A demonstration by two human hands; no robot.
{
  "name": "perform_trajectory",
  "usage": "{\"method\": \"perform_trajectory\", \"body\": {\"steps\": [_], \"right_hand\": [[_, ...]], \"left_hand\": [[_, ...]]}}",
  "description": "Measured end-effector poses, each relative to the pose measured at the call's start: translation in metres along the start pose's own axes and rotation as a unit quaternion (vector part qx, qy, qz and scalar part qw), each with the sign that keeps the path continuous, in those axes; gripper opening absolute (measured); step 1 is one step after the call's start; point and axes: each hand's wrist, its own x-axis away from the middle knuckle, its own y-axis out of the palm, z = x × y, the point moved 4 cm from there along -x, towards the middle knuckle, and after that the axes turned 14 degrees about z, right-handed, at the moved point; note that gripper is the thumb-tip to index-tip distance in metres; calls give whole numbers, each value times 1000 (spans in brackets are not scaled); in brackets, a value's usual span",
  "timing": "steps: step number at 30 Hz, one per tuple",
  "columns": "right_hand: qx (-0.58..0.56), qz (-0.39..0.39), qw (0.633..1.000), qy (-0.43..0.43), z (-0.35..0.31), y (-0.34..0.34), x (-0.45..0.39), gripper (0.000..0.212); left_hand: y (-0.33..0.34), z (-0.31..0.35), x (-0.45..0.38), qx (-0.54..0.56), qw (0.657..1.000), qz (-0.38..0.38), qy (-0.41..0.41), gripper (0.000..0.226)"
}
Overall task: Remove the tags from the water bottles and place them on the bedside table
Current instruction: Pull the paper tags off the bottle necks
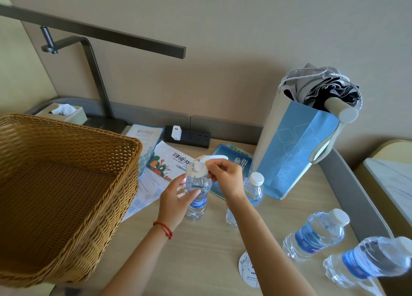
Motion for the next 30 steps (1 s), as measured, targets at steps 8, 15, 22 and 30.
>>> {"method": "perform_trajectory", "body": {"steps": [8, 15, 22, 30], "right_hand": [[-87, 9, 996, 9, -5, -13, 4, 20], [-94, 41, 994, 32, 43, -43, 40, 18], [-9, 46, 992, 116, 105, -59, 74, 16], [205, -5, 951, 233, 162, -59, 89, 21]], "left_hand": [[0, 0, -1, 10, 1000, -16, 2, 52], [0, -2, -1, 28, 999, -14, -16, 55], [-1, -1, -1, 4, 1000, -14, 3, 54], [-1, 1, 0, -5, 1000, -6, 12, 53]]}}
